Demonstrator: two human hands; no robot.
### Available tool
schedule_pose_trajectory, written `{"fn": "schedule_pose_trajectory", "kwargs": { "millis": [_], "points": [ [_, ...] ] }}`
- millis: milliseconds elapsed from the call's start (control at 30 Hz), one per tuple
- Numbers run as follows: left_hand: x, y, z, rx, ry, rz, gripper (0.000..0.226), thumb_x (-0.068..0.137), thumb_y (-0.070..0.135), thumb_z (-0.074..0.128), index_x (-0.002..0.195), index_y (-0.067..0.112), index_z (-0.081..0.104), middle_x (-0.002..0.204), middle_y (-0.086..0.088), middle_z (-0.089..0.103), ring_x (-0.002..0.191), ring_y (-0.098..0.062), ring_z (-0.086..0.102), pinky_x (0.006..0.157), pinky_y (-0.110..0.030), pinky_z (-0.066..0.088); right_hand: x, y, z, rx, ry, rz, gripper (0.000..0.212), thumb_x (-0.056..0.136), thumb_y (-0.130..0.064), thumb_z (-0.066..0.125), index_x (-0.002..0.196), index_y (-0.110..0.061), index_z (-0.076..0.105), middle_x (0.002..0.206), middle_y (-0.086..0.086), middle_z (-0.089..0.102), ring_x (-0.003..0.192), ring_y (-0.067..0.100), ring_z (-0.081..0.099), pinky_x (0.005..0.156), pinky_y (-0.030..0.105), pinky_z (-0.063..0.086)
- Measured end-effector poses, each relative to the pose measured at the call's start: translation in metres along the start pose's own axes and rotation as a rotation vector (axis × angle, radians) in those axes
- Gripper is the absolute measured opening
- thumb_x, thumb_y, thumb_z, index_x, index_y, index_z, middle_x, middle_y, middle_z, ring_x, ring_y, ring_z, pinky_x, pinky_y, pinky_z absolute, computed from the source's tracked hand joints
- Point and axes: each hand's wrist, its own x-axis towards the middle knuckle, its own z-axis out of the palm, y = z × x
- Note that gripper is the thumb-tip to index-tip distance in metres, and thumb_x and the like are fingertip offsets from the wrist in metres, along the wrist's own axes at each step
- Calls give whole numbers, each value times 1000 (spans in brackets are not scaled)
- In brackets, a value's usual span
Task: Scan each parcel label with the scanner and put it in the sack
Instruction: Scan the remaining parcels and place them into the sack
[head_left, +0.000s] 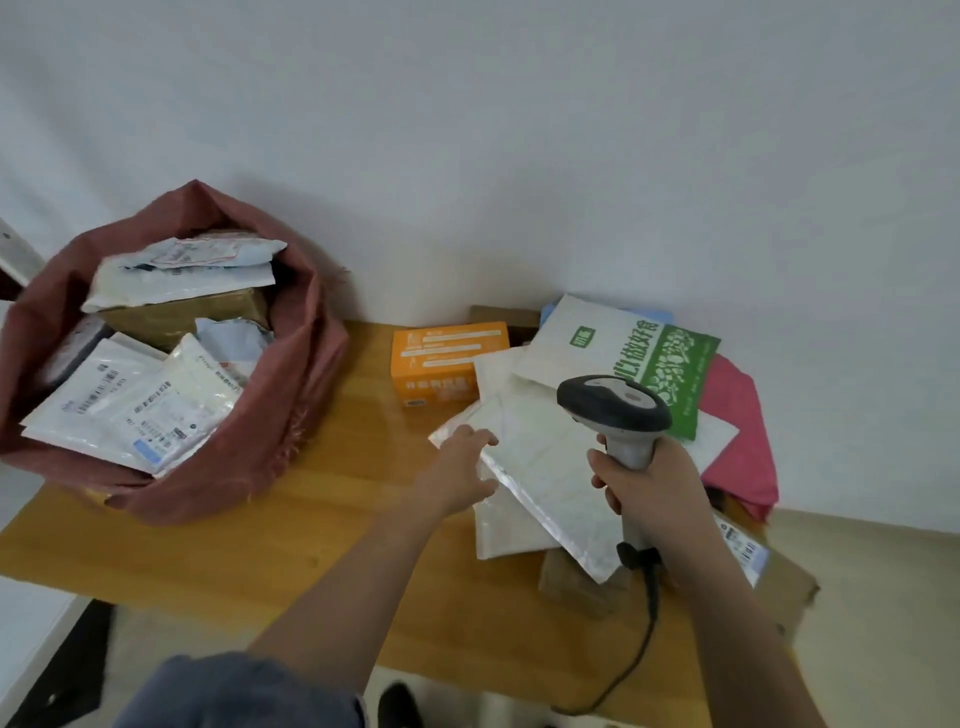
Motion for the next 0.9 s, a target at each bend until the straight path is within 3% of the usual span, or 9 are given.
{"fn": "schedule_pose_trajectory", "kwargs": {
  "millis": [100,200,367,500,600,667,733,800,900],
  "points": [
    [11,20,22,38,18,64,51,88,30,66,135,23,46,135,-2,41,123,-20,43,100,-36,44,1,19,-16,-6,43,36,15,83,-16,69,73,-8,61,57,-6,68,37,2,53,39,11,40],
    [29,44,35,136,77,132,53,90,31,62,139,27,44,148,-1,31,131,-23,36,107,-40,39,6,31,-28,-16,71,62,17,83,-16,69,70,-9,61,56,1,67,37,2,53,40,14,43],
    [66,79,45,381,120,253,46,91,32,61,136,29,52,162,10,-5,146,-27,12,115,-48,22,20,38,-44,-39,95,78,14,85,-17,68,74,-11,61,62,1,67,41,3,55,50,24,51],
    [93,98,56,427,14,236,56,90,13,57,142,27,44,160,16,-19,150,-27,-6,118,-52,3,21,48,-52,-40,109,78,12,86,-17,68,78,-14,60,65,0,68,47,7,57,55,29,55],
    [103,103,63,479,-87,210,78,90,6,50,155,26,13,161,16,-14,149,-25,-12,117,-50,-7,19,57,-60,-36,107,90,12,85,-17,69,78,-11,61,63,0,68,43,5,56,54,28,53],
    [103,102,65,504,-77,217,82,90,6,50,156,26,6,162,15,-8,150,-22,-10,117,-49,-8,20,61,-68,-50,107,92,12,85,-17,69,78,-11,61,62,-1,67,42,3,56,52,27,52],
    [100,101,61,494,9,256,80,88,5,54,155,23,14,162,13,2,150,-17,-3,118,-45,-6,23,60,-74,-49,119,92,12,85,-17,69,78,-12,61,62,-2,67,41,2,56,52,29,54],
    [96,99,52,403,179,331,69,87,4,56,150,17,32,158,6,24,147,-14,16,120,-38,1,28,57,-77,-31,134,92,12,85,-18,69,77,-12,62,62,-1,68,42,5,56,56,33,56],
    [92,95,24,126,370,341,34,87,10,65,121,8,65,128,-6,60,123,-19,49,107,-23,24,33,46,-74,-3,131,75,10,85,-17,69,79,-16,61,62,-1,67,42,5,56,54,31,55]
  ]
}}
